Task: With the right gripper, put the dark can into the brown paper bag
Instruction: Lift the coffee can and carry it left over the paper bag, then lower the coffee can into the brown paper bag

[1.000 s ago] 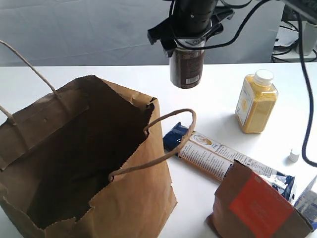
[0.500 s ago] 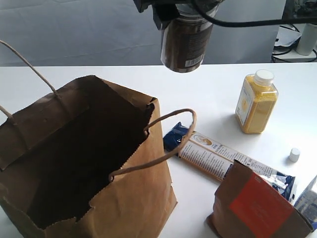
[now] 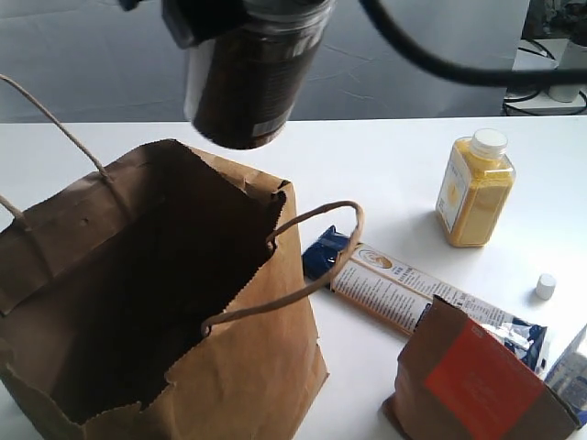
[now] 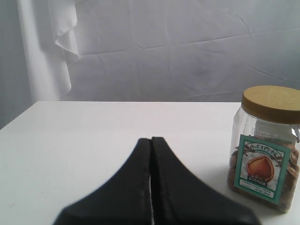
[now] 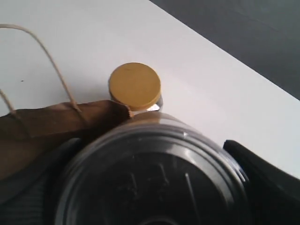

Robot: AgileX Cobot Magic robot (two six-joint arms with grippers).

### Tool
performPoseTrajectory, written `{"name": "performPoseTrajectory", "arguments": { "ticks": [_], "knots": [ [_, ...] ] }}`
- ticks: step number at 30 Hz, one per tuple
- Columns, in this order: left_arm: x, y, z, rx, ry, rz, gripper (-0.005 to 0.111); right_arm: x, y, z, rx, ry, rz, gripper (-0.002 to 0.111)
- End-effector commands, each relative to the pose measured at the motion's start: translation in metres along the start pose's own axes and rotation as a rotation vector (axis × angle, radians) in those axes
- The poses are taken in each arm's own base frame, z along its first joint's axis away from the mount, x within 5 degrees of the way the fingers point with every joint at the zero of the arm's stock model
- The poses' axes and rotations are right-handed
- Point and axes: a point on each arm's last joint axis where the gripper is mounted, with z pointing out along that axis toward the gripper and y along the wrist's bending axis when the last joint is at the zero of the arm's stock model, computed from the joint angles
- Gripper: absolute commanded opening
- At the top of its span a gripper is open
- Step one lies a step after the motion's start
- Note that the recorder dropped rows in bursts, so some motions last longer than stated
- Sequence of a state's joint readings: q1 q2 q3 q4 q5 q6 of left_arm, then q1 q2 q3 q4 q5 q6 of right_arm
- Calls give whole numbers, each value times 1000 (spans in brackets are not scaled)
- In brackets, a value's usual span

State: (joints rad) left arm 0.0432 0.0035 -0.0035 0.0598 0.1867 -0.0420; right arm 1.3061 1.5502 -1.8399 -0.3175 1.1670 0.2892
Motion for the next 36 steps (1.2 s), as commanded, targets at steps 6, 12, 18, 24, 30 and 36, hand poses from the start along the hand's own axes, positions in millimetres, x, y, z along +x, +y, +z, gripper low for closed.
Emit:
{"name": "performPoseTrajectory", "arguments": {
  "ticks": [6,12,18,24,30,36],
  "knots": [
    [0,0,0,6,-7,0,0,0,35,-5,-106,-55,-51,0],
    [0,0,0,6,-7,0,0,7,50,31,-112,55,-72,0],
    [0,0,0,6,-7,0,0,15,65,67,-116,143,-86,0],
    [0,0,0,6,-7,0,0,18,69,80,-108,169,-95,0],
    [0,0,0,6,-7,0,0,26,64,84,-55,224,-120,2],
    [0,0,0,6,-7,0,0,37,68,95,-68,244,-97,66]
  ]
}}
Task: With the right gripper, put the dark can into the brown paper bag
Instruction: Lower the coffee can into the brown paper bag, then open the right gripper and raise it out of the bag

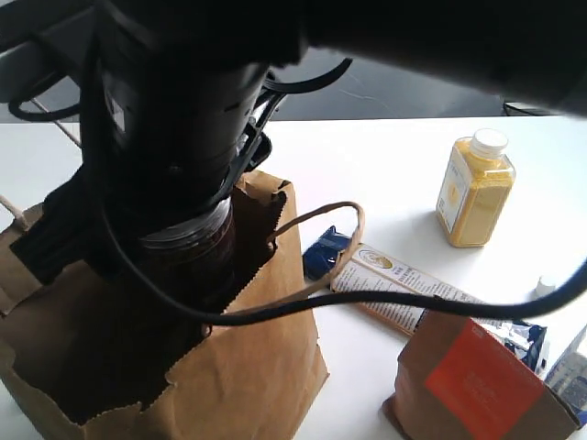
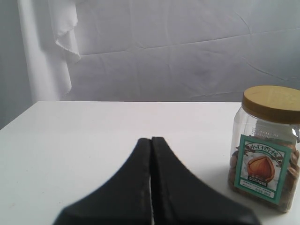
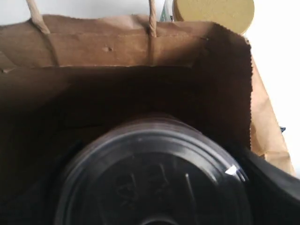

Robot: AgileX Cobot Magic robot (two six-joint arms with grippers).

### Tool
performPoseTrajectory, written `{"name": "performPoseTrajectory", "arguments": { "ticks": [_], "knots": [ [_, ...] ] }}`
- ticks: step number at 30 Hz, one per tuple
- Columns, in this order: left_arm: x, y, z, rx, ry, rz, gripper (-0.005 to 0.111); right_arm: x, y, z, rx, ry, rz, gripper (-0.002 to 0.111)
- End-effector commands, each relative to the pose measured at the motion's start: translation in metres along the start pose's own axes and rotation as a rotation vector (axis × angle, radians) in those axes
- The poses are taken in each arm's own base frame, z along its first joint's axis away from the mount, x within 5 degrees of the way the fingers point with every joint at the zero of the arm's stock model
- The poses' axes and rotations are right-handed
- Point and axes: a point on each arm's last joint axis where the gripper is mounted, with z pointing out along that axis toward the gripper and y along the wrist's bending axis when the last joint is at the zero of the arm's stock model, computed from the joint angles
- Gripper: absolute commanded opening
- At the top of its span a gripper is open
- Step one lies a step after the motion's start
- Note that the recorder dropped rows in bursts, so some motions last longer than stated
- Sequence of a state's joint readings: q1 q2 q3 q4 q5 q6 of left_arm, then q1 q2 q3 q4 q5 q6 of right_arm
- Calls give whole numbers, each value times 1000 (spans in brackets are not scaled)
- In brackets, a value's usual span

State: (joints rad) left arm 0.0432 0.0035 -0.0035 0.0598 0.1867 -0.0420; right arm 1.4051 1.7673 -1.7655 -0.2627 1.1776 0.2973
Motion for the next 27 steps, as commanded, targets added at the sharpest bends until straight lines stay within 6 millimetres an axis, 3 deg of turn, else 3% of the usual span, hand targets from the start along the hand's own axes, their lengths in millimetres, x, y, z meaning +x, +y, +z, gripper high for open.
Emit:
{"name": "performPoseTrajectory", "arguments": {
  "ticks": [1,4,13,16,18,24,27],
  "knots": [
    [0,0,0,6,-7,0,0,-3,0,-3,-11,-56,31,77],
    [0,0,0,6,-7,0,0,-3,0,-3,-6,-58,37,87],
    [0,0,0,6,-7,0,0,-2,-2,-13,-21,-68,44,84],
    [0,0,0,6,-7,0,0,-1,-6,-27,-27,-106,51,68],
    [0,0,0,6,-7,0,0,-1,-8,-41,-42,-148,60,50],
    [0,0,0,6,-7,0,0,4,-22,-97,-94,-315,94,3],
    [0,0,0,6,-7,0,0,12,-34,-127,-72,-390,100,0]
  ]
}}
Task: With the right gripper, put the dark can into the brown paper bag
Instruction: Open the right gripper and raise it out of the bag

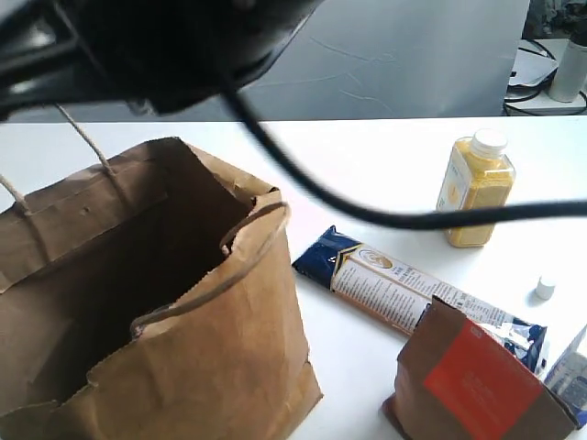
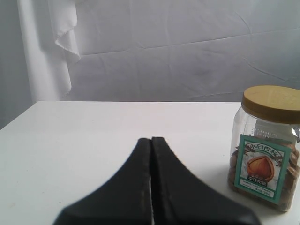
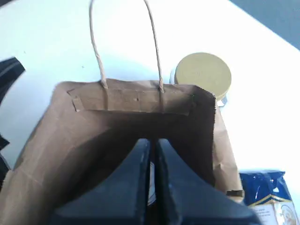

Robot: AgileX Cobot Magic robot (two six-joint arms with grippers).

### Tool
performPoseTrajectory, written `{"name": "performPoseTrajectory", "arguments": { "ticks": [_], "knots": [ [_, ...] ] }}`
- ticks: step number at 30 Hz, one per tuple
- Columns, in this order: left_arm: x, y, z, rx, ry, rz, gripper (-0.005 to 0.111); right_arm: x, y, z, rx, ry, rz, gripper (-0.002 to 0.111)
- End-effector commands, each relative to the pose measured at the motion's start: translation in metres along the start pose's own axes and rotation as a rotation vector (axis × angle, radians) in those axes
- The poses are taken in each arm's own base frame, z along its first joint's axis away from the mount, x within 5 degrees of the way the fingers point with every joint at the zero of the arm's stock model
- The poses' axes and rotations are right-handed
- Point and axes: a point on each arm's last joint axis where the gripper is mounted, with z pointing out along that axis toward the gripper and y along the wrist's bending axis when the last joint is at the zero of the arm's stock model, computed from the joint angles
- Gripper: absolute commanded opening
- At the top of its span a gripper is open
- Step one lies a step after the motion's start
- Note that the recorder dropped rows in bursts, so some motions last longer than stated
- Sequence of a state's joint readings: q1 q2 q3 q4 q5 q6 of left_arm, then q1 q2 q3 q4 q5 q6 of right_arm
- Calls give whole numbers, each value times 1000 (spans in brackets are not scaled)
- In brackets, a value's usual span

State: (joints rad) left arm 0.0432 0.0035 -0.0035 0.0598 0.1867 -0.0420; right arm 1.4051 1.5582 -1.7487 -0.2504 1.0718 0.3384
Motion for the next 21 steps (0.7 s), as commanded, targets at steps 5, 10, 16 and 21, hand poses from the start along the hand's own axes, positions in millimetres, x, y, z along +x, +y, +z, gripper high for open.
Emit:
{"name": "performPoseTrajectory", "arguments": {
  "ticks": [5,10,16,21],
  "knots": [
    [0,0,0,6,-7,0,0,3,-29,-80,92,-135,13,0],
    [0,0,0,6,-7,0,0,17,-45,-107,160,-153,50,0],
    [0,0,0,6,-7,0,0,66,-68,-120,182,-202,138,0],
    [0,0,0,6,-7,0,0,128,-93,-113,172,-258,287,0]
  ]
}}
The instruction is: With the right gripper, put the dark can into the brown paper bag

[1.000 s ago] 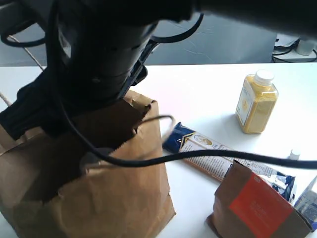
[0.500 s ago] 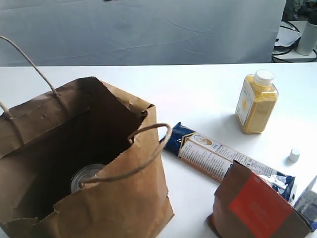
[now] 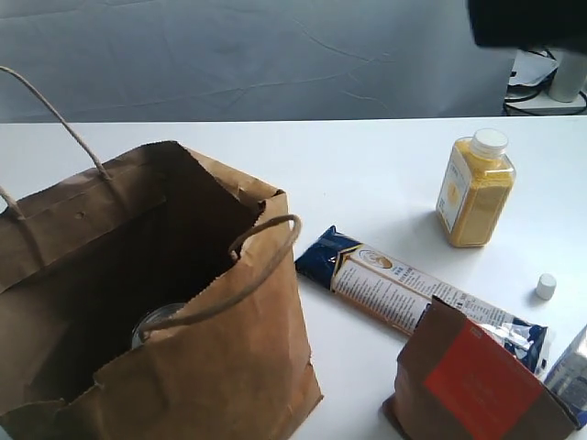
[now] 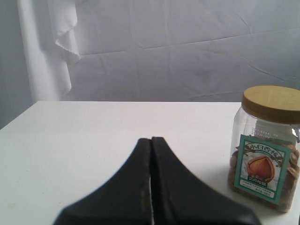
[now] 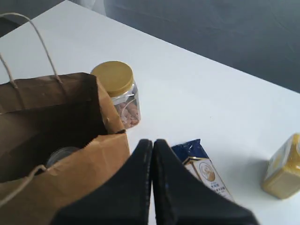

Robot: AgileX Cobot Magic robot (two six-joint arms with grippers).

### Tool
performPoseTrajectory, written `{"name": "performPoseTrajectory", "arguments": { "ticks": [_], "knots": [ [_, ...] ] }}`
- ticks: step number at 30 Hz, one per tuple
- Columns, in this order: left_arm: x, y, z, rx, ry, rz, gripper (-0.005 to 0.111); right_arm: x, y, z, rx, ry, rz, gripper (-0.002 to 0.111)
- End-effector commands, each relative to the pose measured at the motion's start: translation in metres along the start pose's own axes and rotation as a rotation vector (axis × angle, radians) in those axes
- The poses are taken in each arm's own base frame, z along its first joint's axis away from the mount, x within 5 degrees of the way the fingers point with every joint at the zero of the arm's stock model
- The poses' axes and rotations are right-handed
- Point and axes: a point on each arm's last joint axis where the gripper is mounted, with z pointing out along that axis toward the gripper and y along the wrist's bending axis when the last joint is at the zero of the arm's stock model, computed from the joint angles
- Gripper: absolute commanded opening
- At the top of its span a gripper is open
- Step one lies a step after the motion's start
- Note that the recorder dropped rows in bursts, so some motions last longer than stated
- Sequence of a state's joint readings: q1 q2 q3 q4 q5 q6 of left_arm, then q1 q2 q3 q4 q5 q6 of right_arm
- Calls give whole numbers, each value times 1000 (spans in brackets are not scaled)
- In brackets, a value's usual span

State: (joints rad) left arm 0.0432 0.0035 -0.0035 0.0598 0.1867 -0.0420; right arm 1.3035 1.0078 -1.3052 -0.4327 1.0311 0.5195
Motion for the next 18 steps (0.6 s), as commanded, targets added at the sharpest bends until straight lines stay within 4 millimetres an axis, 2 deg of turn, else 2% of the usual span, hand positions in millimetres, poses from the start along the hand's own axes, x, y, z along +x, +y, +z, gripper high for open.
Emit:
{"name": "performPoseTrajectory", "arguments": {
  "ticks": [1,7,12,16,18],
  "knots": [
    [0,0,0,6,-7,0,0,50,-28,2,7,-37,131,0],
    [0,0,0,6,-7,0,0,114,-60,0,105,-126,265,0],
    [0,0,0,6,-7,0,0,156,-73,6,167,-267,325,0],
    [0,0,0,6,-7,0,0,185,-83,12,271,-369,338,0],
    [0,0,0,6,-7,0,0,208,-89,20,343,-389,329,0]
  ]
}}
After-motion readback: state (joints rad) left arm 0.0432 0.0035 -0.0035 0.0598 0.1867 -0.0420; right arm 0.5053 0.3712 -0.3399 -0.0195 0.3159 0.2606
